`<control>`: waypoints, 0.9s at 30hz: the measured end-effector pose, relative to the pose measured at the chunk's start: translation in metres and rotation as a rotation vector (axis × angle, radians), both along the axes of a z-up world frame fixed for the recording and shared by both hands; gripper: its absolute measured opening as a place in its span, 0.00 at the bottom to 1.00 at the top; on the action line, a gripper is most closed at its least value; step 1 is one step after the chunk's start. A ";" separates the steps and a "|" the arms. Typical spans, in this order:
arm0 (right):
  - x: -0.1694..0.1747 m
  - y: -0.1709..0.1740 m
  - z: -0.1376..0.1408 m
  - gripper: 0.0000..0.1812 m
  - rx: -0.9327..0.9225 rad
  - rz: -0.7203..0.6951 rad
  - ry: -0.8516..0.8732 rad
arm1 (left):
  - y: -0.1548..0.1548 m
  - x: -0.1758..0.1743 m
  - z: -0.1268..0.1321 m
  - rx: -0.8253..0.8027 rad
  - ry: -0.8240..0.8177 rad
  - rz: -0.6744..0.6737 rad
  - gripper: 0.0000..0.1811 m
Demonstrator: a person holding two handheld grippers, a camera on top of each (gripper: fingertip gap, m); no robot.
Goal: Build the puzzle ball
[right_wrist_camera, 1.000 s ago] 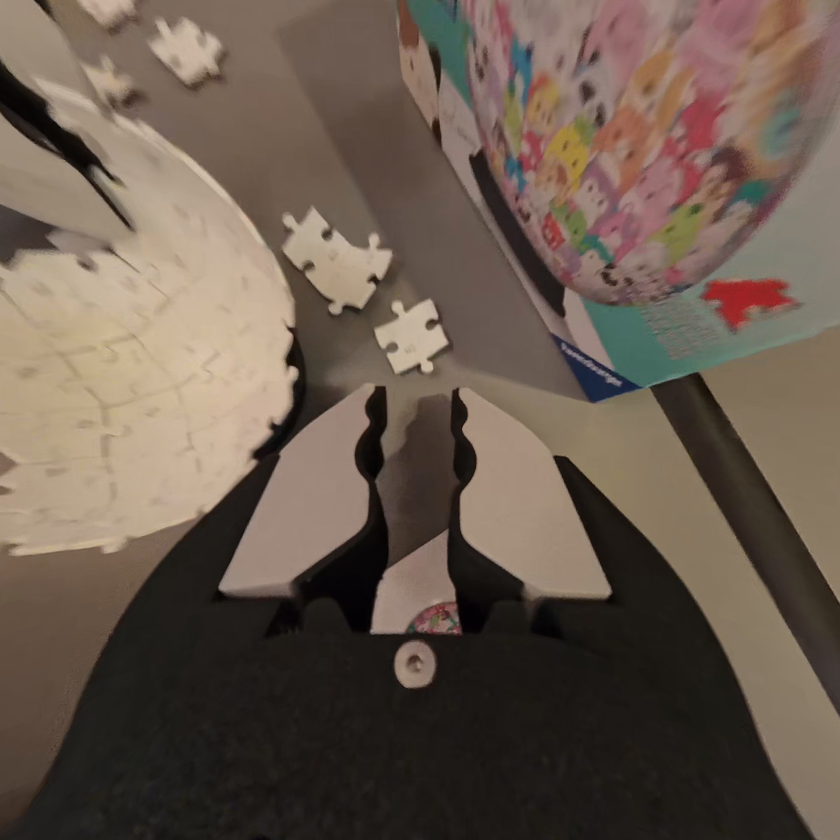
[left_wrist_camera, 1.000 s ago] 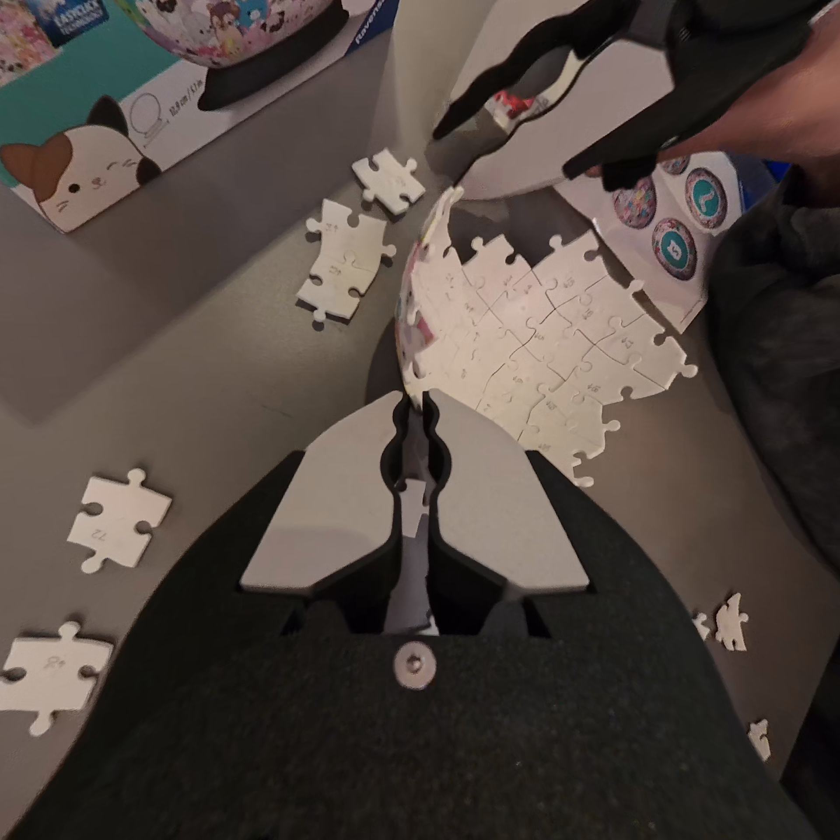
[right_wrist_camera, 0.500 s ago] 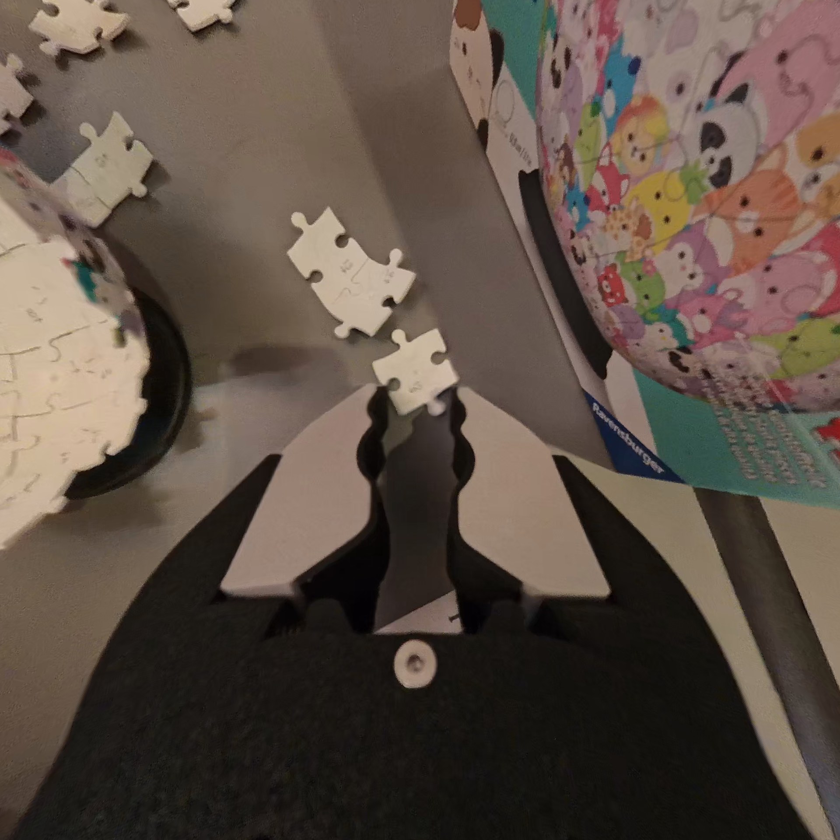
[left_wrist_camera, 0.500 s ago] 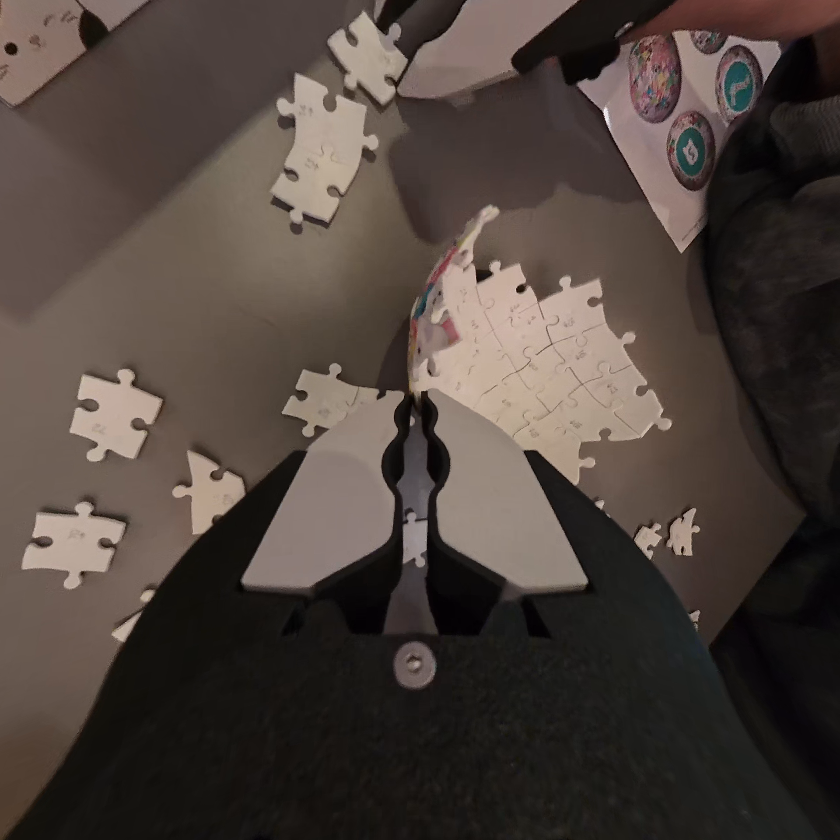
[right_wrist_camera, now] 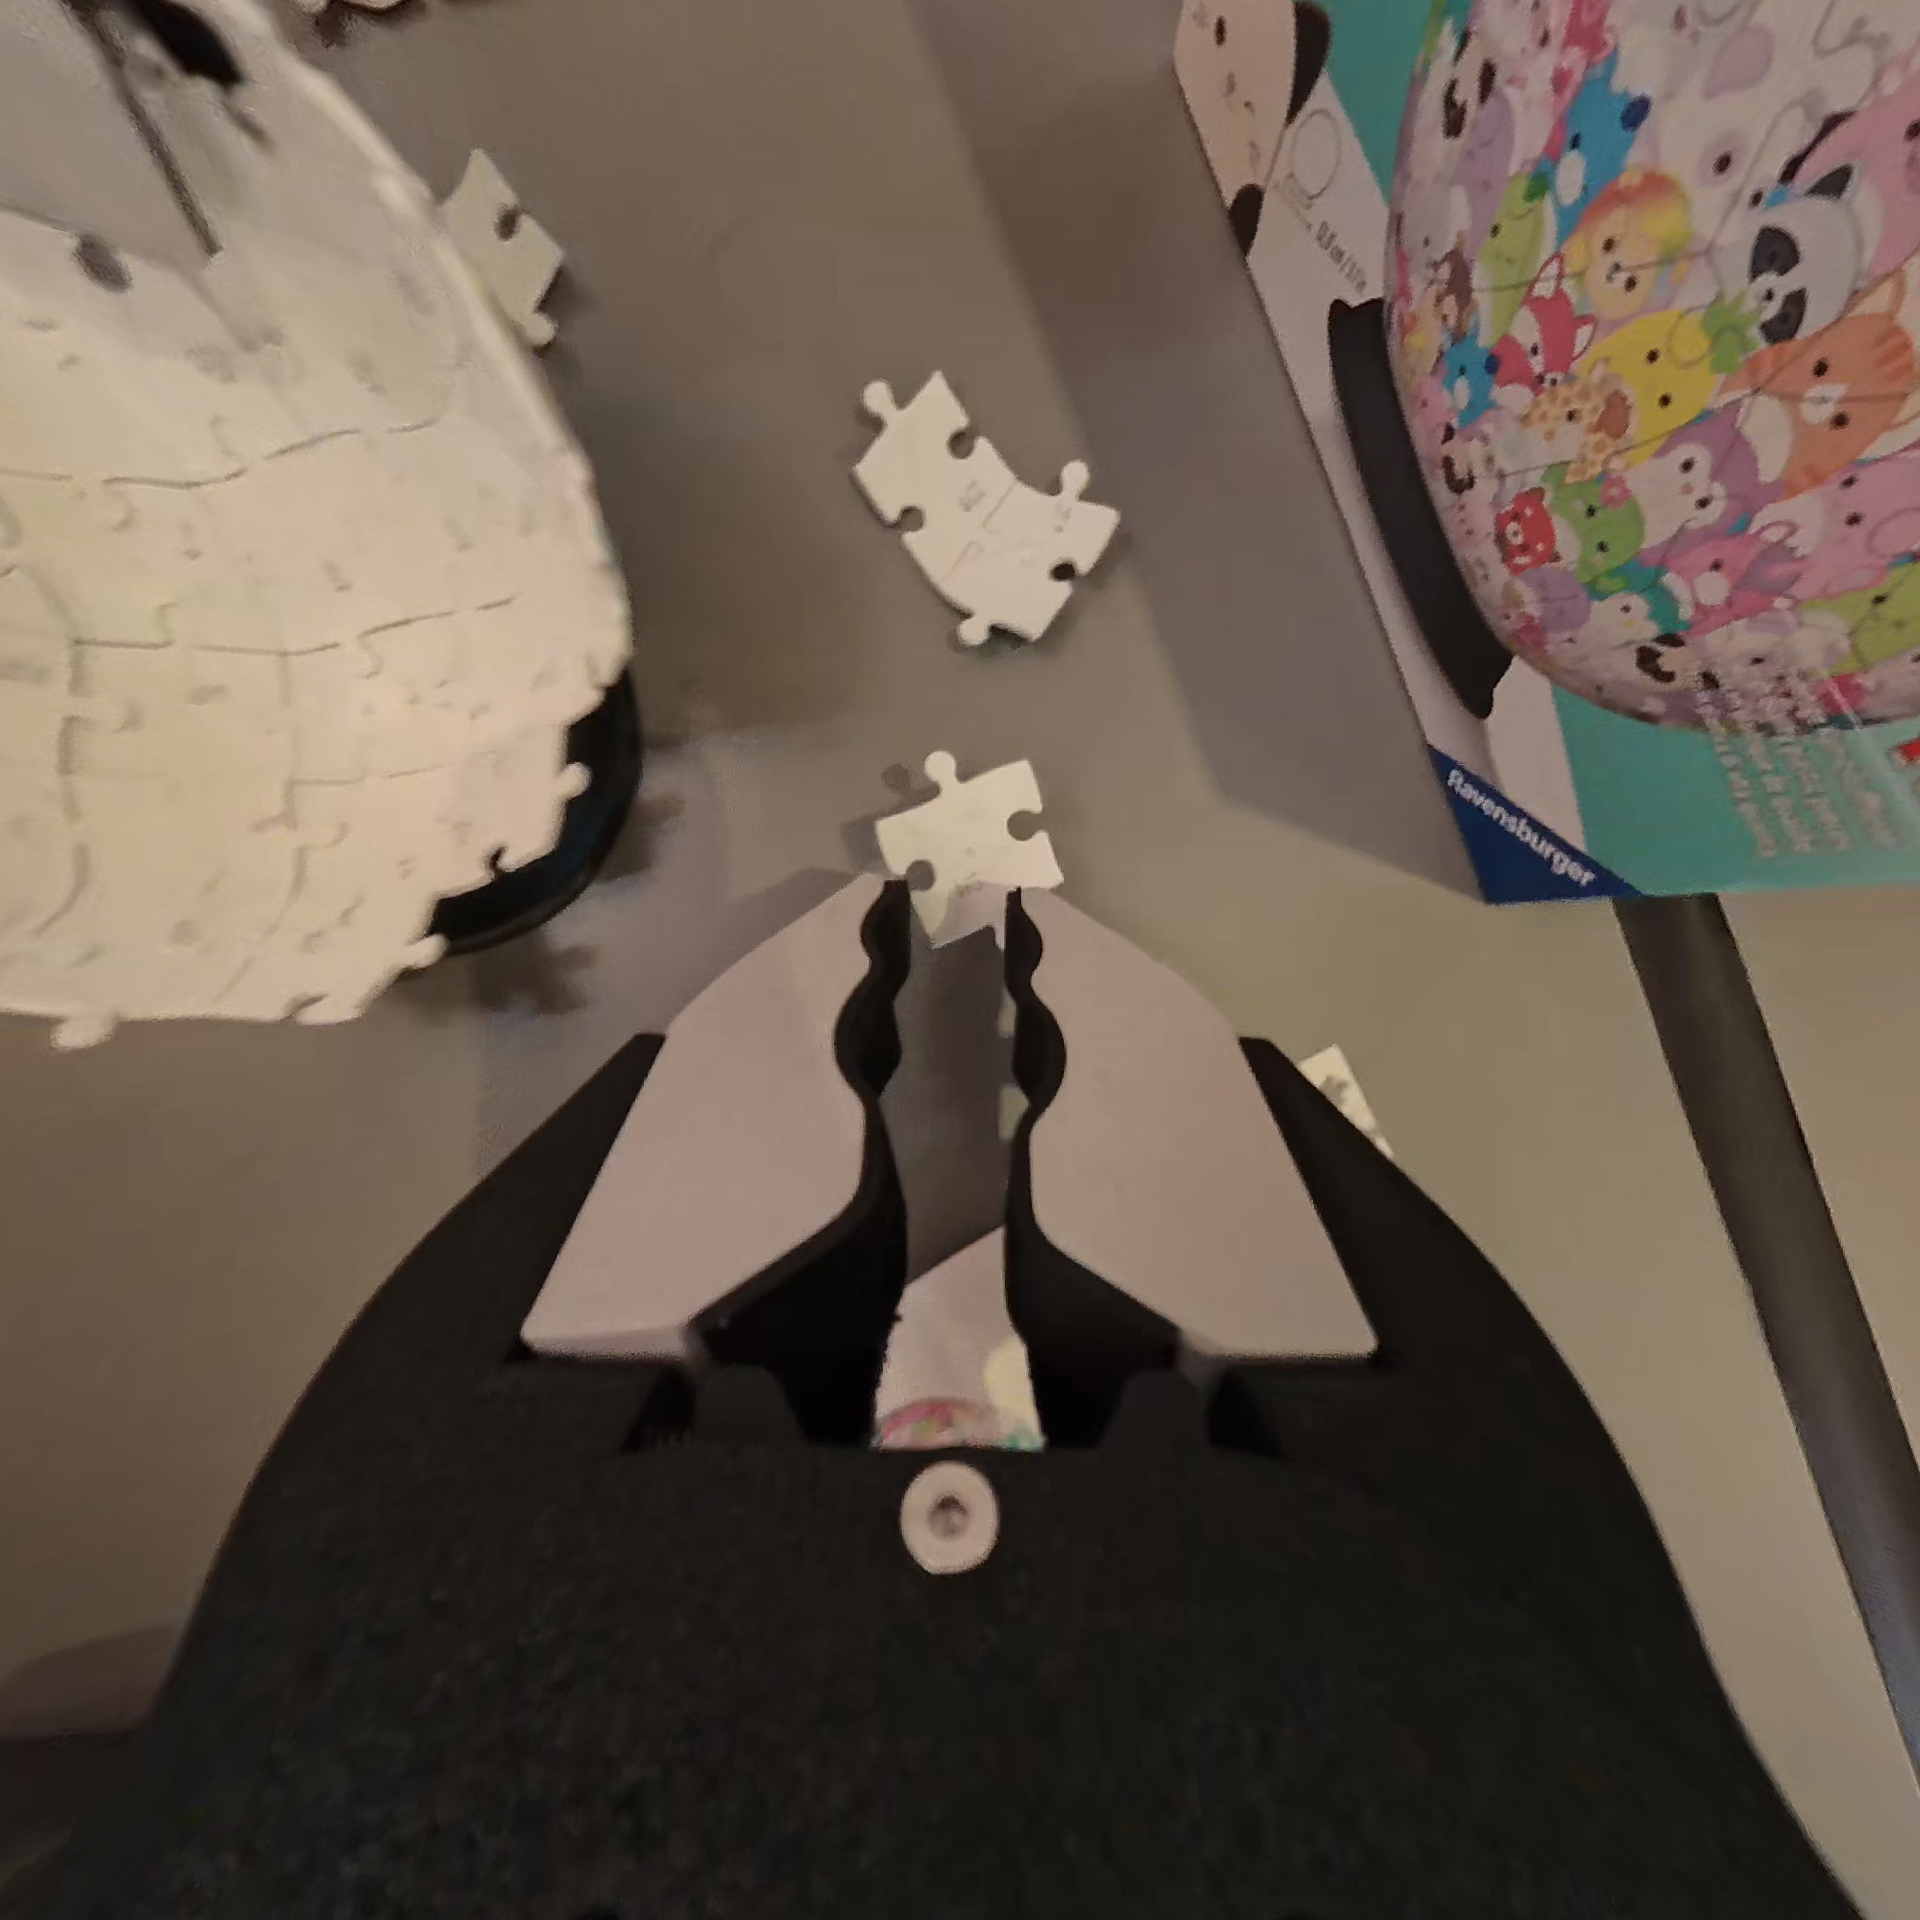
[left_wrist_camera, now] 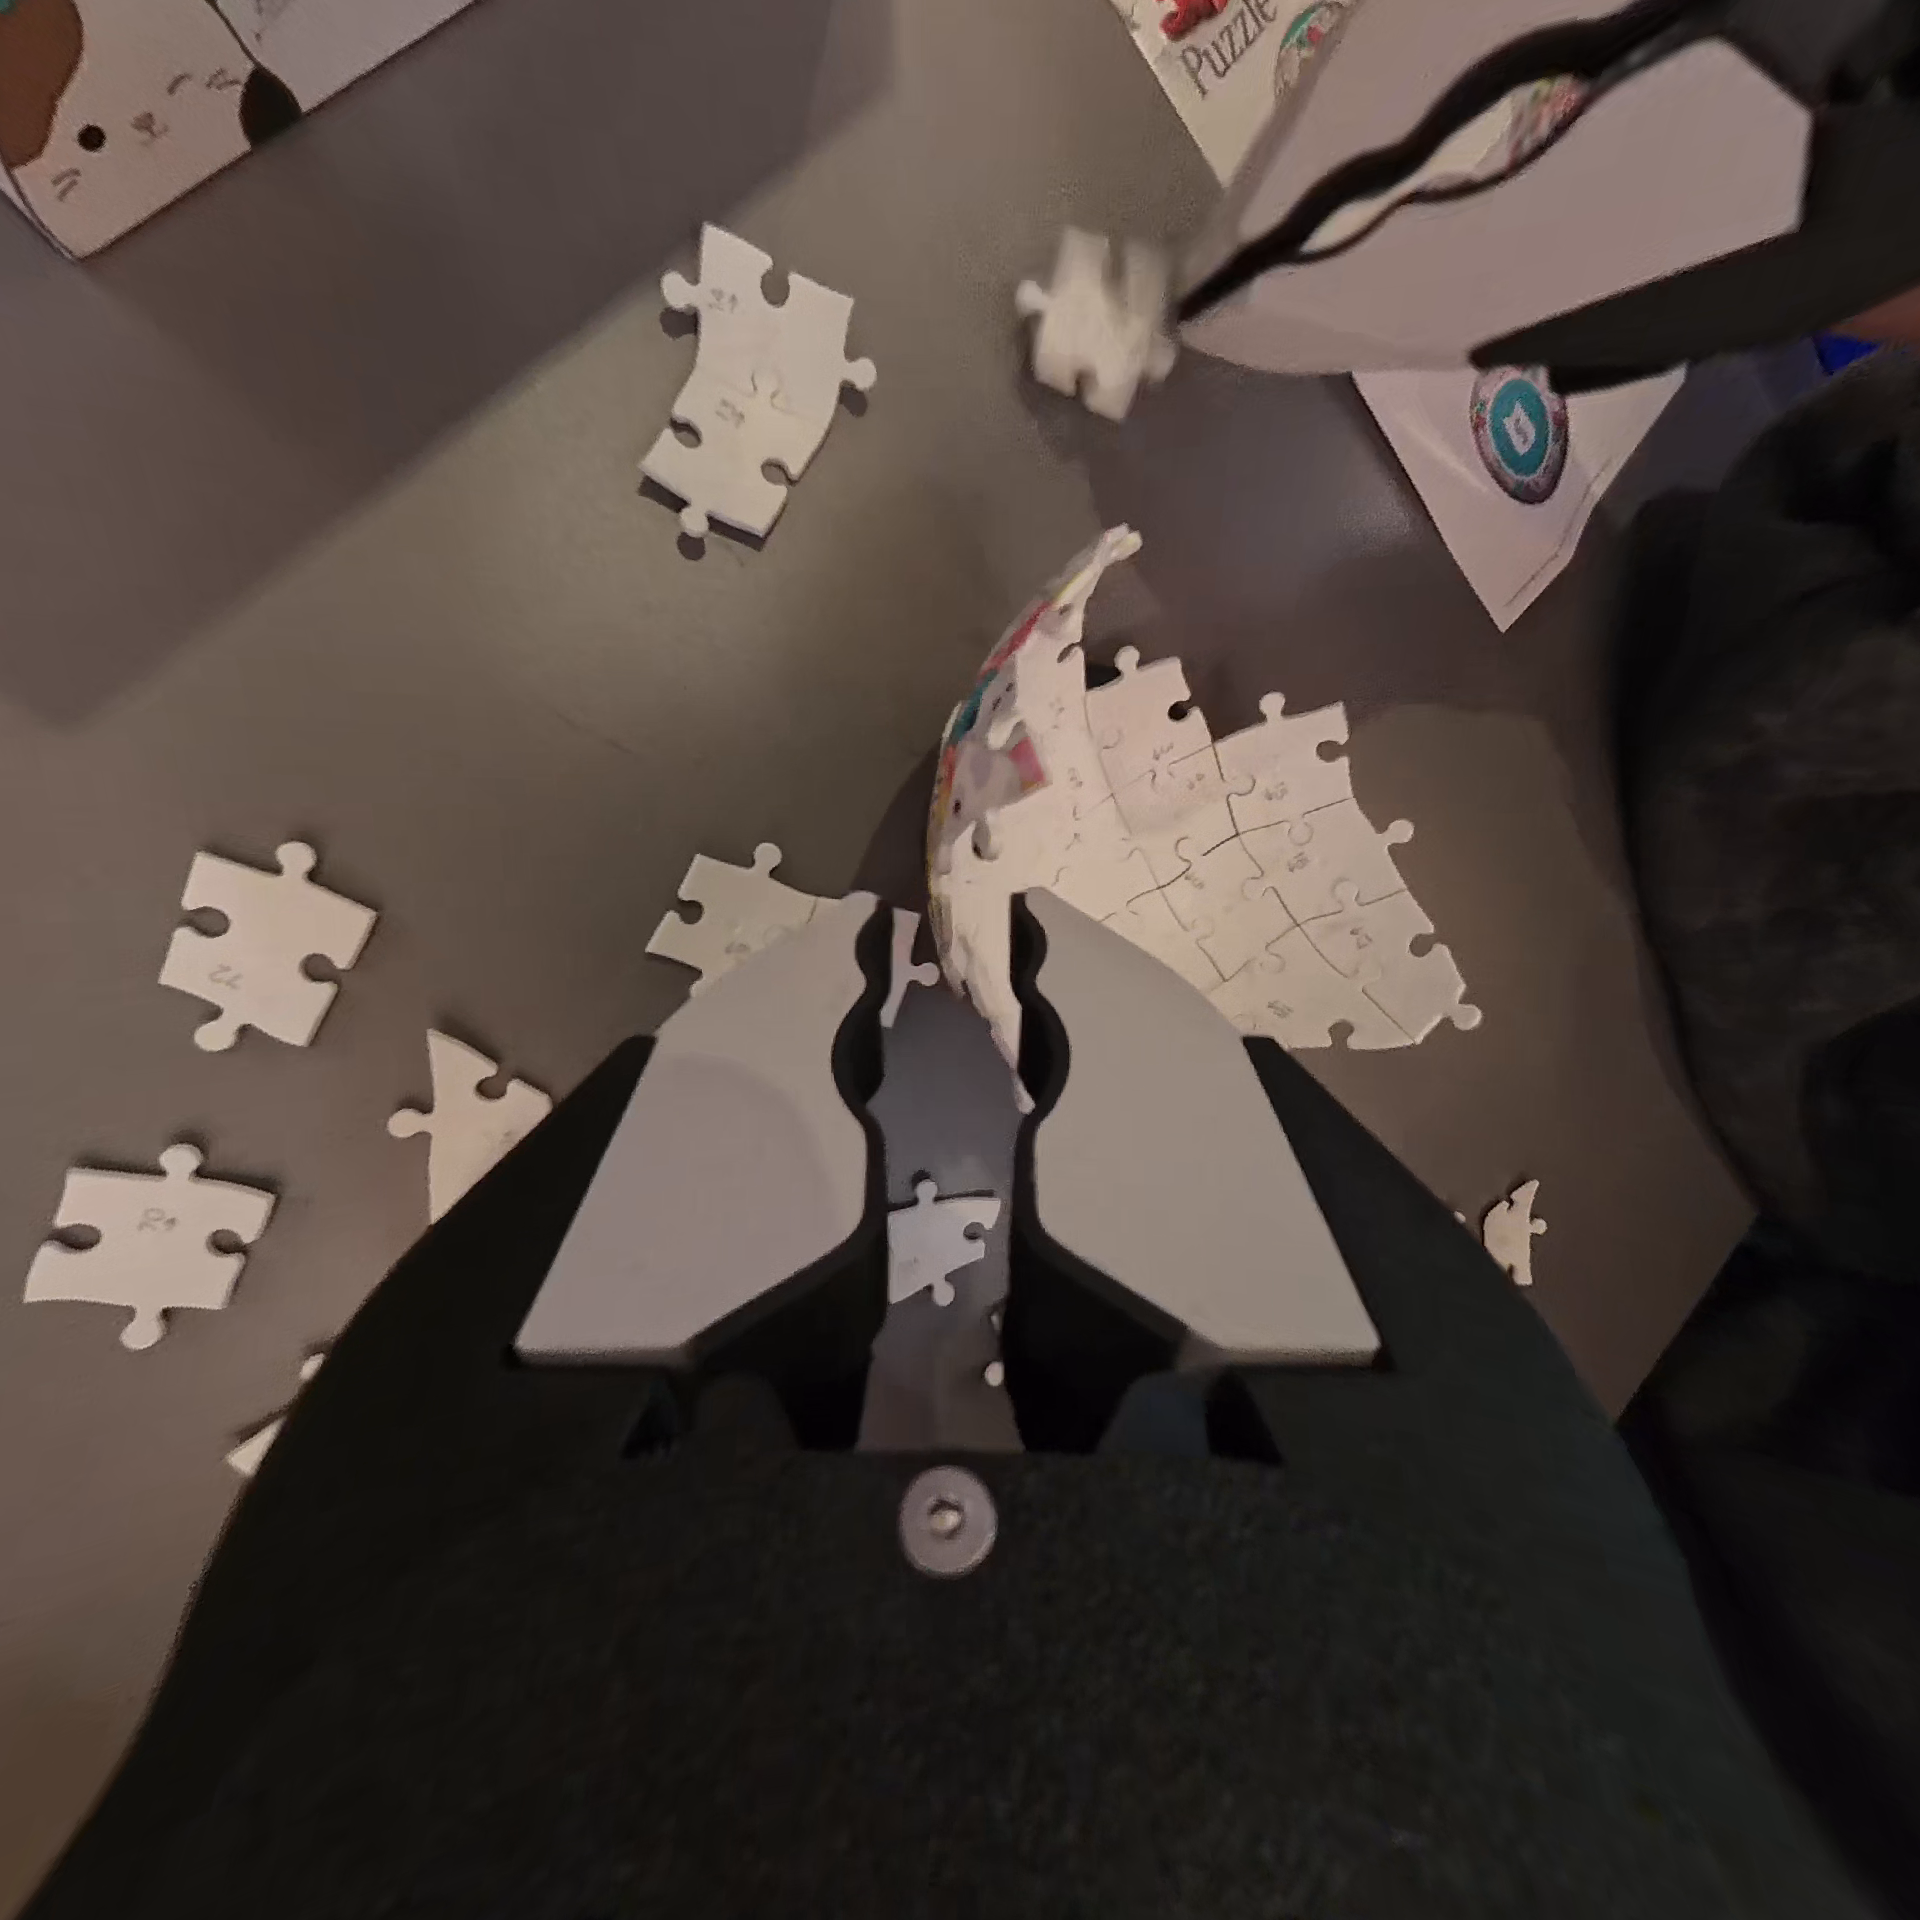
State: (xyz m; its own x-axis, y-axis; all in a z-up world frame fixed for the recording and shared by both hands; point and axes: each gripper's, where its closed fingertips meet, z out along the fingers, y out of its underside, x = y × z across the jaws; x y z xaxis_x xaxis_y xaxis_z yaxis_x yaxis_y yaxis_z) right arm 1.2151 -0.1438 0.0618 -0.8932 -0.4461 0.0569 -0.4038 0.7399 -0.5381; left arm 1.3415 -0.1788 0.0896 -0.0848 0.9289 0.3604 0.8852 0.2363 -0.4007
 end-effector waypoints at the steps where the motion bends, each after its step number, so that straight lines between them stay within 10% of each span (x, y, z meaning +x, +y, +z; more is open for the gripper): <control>1: 0.004 0.006 0.004 0.00 -0.001 0.010 0.012 | -0.001 0.000 0.001 0.000 0.003 0.000 0.13; 8: 0.021 0.040 0.000 0.00 0.052 0.009 0.145 | 0.001 0.001 0.018 -0.038 0.055 -0.041 0.17; 16: 0.093 0.067 0.047 0.13 -0.208 -0.134 -0.283 | -0.007 0.014 0.050 0.004 0.166 -0.065 0.17; 21: 0.125 0.087 0.064 0.43 -0.565 -0.179 -0.216 | -0.014 0.011 0.054 0.108 0.273 -0.068 0.22; 27: 0.127 0.072 0.035 0.43 -0.560 -0.139 -0.041 | -0.006 -0.007 0.056 0.202 0.476 -0.088 0.27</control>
